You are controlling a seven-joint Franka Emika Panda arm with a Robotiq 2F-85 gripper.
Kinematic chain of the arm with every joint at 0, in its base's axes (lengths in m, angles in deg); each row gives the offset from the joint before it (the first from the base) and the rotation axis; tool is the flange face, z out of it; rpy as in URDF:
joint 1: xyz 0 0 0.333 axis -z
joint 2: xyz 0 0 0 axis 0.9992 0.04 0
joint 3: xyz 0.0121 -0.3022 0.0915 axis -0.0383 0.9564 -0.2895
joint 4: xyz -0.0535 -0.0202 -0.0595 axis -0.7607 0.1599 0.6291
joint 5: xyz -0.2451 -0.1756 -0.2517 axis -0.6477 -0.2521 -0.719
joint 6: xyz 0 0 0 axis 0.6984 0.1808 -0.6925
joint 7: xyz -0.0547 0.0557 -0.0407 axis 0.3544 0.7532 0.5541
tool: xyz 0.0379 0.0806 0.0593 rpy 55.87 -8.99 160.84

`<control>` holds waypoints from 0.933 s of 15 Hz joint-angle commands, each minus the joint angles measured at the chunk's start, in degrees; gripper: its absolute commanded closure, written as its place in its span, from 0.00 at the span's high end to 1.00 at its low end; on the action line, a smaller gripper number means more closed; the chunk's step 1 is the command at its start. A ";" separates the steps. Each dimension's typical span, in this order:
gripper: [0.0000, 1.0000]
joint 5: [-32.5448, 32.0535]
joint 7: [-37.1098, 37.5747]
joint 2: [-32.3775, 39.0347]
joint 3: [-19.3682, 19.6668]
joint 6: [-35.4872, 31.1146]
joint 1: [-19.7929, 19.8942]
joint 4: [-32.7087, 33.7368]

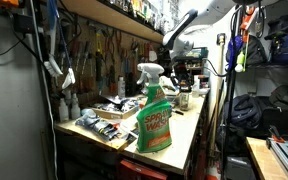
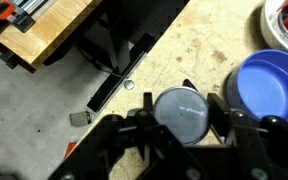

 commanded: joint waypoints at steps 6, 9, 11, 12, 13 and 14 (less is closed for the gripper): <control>0.70 2.00 1.18 2.43 -0.96 1.99 1.54 2.88; 0.94 1.88 1.13 1.86 -1.09 2.08 1.42 2.63; 1.00 1.27 0.37 -1.02 -1.03 1.76 1.04 1.61; 1.00 0.81 -0.18 -2.69 -0.98 1.60 0.84 1.09; 1.00 -0.42 -1.58 -5.38 -0.88 0.97 0.37 -0.15; 1.00 -2.92 -4.68 -8.78 -0.87 -0.53 -0.43 -2.19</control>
